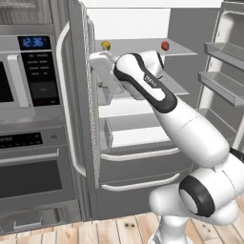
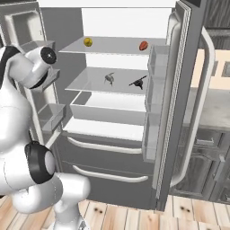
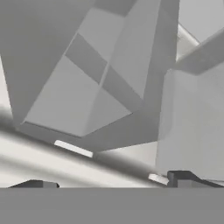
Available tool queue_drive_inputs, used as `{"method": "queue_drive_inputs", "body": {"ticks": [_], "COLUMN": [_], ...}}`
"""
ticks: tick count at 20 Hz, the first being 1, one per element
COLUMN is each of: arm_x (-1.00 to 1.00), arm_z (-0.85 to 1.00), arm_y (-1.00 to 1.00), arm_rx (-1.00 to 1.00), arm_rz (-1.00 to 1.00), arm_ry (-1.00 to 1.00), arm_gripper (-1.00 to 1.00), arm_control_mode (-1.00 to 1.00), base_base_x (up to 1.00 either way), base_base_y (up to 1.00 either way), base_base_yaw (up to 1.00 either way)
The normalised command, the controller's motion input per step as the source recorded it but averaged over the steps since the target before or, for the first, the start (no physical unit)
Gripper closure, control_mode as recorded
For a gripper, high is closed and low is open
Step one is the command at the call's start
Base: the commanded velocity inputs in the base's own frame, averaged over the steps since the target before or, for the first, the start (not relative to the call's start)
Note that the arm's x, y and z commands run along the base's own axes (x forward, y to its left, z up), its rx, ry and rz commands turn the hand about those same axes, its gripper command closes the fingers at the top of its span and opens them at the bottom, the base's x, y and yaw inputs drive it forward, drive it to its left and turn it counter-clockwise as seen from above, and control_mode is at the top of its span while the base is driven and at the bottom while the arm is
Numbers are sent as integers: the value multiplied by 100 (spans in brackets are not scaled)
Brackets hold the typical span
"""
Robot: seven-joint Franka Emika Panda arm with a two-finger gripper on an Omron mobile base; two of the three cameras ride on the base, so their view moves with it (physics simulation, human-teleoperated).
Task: Gather the lemon and sweet potato from the fridge and place them on a tray on the dining counter. Then gather the fishs from the fridge and place them on the other tray.
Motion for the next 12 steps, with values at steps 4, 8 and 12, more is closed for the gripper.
{"method": "queue_drive_inputs", "body": {"ticks": [4, 8, 12], "arm_x": [-11, -25, -73], "arm_z": [-9, -4, 0], "arm_y": [30, -18, -78], "arm_rx": [-6, -6, -9], "arm_rz": [1, -2, -15], "arm_ry": [3, -10, -19], "arm_gripper": [-100, -100, -100], "arm_control_mode": [-100, -100, -100], "base_base_x": [0, 0, 0], "base_base_y": [0, 0, 0], "base_base_yaw": [0, 0, 0]}}
